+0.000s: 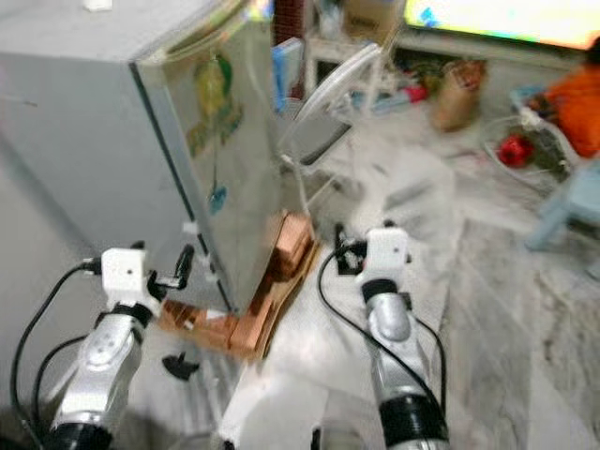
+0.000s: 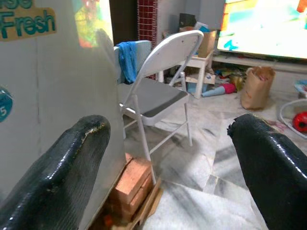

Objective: Restocking fridge

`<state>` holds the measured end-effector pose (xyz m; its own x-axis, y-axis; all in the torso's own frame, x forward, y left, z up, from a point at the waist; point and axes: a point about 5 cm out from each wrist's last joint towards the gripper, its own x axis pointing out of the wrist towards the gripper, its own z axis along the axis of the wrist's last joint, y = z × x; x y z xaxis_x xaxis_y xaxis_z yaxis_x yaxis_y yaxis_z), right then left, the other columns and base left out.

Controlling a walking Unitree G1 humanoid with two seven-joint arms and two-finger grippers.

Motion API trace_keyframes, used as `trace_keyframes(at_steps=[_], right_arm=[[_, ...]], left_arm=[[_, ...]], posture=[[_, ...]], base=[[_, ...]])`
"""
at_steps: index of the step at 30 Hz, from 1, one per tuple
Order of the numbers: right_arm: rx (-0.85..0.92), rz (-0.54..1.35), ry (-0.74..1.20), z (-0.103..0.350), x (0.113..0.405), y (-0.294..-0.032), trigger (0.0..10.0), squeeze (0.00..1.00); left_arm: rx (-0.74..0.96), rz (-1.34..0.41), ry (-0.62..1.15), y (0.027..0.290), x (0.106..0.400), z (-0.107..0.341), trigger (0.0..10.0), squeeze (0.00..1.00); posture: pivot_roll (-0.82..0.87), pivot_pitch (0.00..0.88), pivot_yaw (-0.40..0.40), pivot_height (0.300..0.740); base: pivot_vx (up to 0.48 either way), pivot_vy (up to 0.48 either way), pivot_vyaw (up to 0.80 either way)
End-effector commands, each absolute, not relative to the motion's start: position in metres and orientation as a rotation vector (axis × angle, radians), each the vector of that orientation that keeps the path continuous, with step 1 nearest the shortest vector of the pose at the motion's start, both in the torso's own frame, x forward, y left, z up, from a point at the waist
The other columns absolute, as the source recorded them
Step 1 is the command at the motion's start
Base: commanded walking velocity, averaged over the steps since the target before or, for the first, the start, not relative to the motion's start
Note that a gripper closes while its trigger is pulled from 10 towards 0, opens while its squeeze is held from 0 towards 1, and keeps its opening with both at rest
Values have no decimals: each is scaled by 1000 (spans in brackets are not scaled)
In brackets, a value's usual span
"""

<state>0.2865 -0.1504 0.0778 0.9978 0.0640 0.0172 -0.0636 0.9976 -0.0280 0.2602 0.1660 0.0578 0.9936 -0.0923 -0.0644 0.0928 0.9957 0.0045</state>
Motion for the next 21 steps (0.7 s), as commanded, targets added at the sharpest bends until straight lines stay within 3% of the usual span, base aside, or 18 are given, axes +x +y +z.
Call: trace_keyframes(at_steps=[1,12,21], right_arm=[[-41,50,-34,83,288,-157,10000,0],[-50,50,-36,84,287,-160,10000,0],[-57,55,-22,79,281,-162,10000,0]], left_arm=[[-22,-130,60,157,263,60,10000,0],[-28,-105,52,160,266,61,10000,0],[-33,-80,75,167,260,56,10000,0]], posture=[[-49,0,51,740],[-56,0,43,740],[-54,0,40,740]], base=[[0,0,-800],[0,0,-747],[0,364,-45]])
